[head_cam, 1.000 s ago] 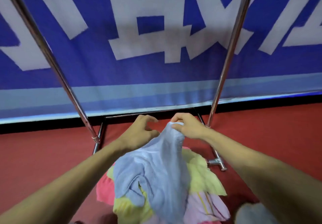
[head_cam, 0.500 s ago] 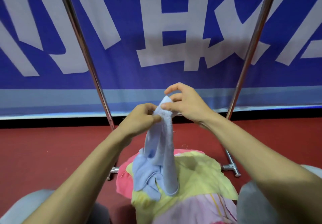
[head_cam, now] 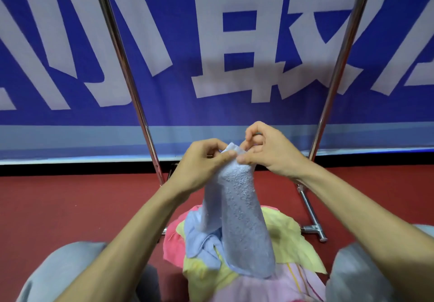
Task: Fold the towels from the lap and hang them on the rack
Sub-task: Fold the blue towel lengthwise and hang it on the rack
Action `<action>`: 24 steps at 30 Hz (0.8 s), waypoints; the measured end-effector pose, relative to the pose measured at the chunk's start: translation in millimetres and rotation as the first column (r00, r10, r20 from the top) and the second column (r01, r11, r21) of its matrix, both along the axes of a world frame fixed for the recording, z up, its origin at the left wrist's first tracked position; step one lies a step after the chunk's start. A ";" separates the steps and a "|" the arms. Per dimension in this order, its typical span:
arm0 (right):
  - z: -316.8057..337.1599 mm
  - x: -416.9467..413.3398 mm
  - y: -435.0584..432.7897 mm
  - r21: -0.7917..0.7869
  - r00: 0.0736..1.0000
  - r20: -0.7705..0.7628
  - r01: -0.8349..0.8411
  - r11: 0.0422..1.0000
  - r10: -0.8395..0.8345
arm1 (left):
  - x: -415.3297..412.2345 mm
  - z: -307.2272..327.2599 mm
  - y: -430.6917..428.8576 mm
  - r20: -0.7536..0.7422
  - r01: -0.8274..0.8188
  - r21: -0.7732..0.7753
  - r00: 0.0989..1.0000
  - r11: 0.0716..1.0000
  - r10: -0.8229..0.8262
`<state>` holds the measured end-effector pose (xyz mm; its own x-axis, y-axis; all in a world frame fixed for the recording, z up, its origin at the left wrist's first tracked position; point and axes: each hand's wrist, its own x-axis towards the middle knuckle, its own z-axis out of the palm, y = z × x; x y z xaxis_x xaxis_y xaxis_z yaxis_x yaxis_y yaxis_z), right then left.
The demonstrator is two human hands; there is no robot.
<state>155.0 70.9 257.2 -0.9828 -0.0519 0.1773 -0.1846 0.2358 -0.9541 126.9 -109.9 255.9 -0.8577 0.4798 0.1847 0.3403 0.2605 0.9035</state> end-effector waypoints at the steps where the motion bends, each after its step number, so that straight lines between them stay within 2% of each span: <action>1: -0.2 -0.2 -0.6 0.026 1.000 0.019 -0.018 1.000 0.017 | 0.8 -0.3 0.7 -0.049 -0.009 -0.003 0.999 1.000 0.008; 3: -0.6 -1.1 -0.5 0.092 0.998 0.042 -0.060 0.994 0.056 | 2.6 -0.5 3.3 -0.139 -0.033 0.006 0.990 0.999 0.034; 6: -6.0 -5.1 3.8 0.248 0.995 0.031 -0.095 0.964 0.090 | 4.4 1.6 6.1 -0.139 -0.053 0.092 0.988 0.994 0.066; 9: -23.9 -14.7 11.1 0.421 0.996 0.034 -0.085 0.903 0.078 | 1.2 5.0 4.1 -0.063 -0.114 0.268 0.989 0.957 0.136; 12: -40.1 -20.4 16.3 0.477 0.995 0.074 -0.088 0.874 0.060 | -2.7 10.6 0.5 -0.014 -0.196 0.396 0.975 0.897 0.220; 16: -53.7 -21.7 16.4 0.556 0.973 0.204 -0.207 0.805 0.109 | -8.3 19.5 -8.2 0.039 -0.293 0.488 0.948 0.822 0.315; 21: -71.0 -22.3 19.3 0.742 0.971 0.231 -0.219 0.633 0.064 | -17.8 27.4 -23.7 0.174 -0.432 0.570 0.895 0.699 0.411; 24: -76.8 -21.0 21.3 0.752 0.970 0.243 -0.202 0.627 0.020 | -21.9 27.4 -30.6 0.310 -0.506 0.604 0.861 0.615 0.404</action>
